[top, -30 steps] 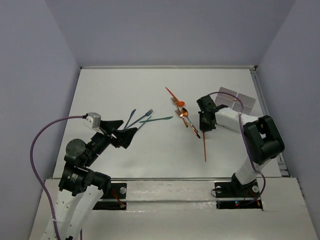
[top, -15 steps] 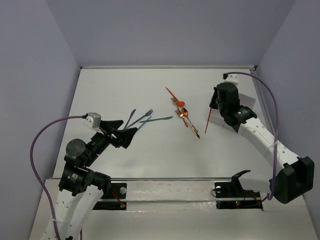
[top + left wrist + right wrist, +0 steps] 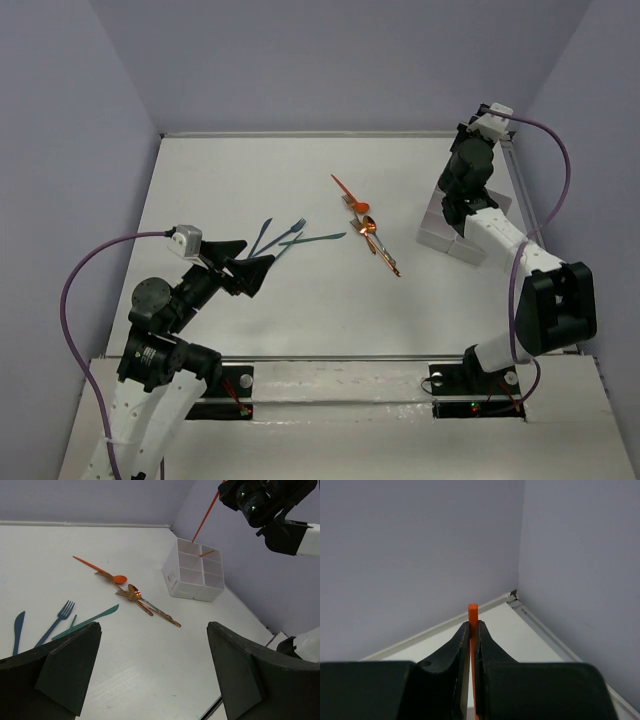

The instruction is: Sort the eating utensils into containers

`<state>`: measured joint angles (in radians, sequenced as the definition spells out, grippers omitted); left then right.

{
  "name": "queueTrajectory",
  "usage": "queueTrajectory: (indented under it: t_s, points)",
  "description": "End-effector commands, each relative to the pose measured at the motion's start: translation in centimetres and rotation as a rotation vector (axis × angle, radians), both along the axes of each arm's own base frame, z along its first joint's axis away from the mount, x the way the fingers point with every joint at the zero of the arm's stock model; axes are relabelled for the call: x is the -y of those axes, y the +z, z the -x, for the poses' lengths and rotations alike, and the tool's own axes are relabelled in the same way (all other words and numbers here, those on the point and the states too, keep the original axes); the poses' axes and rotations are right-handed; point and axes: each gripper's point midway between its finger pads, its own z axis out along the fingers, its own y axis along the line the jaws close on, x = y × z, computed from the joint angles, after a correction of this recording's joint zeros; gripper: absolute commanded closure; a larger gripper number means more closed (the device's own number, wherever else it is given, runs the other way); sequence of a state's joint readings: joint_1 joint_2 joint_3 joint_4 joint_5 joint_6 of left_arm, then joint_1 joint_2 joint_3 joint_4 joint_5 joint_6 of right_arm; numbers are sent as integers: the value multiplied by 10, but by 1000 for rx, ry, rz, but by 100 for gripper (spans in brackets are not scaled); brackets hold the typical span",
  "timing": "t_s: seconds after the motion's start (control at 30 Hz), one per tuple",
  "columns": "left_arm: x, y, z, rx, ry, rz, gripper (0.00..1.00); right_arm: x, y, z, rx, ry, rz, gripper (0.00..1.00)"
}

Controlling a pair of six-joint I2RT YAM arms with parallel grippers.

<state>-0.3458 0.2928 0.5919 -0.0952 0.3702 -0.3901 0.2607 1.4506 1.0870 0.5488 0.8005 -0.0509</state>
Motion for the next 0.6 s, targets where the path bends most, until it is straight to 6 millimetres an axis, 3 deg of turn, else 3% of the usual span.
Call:
queueTrajectory:
  t_s: [0.0,0.17,0.57]
  points:
    - [2,14,2,50,-16,9,1,25,65,1,221,-127,68,93]
    - [3,14,1,46,-16,4,1,26,40,-12,189,-127,82,93]
    - [3,12,-1,39,-15,2,1,21,-15,-12,105,-81,49,93]
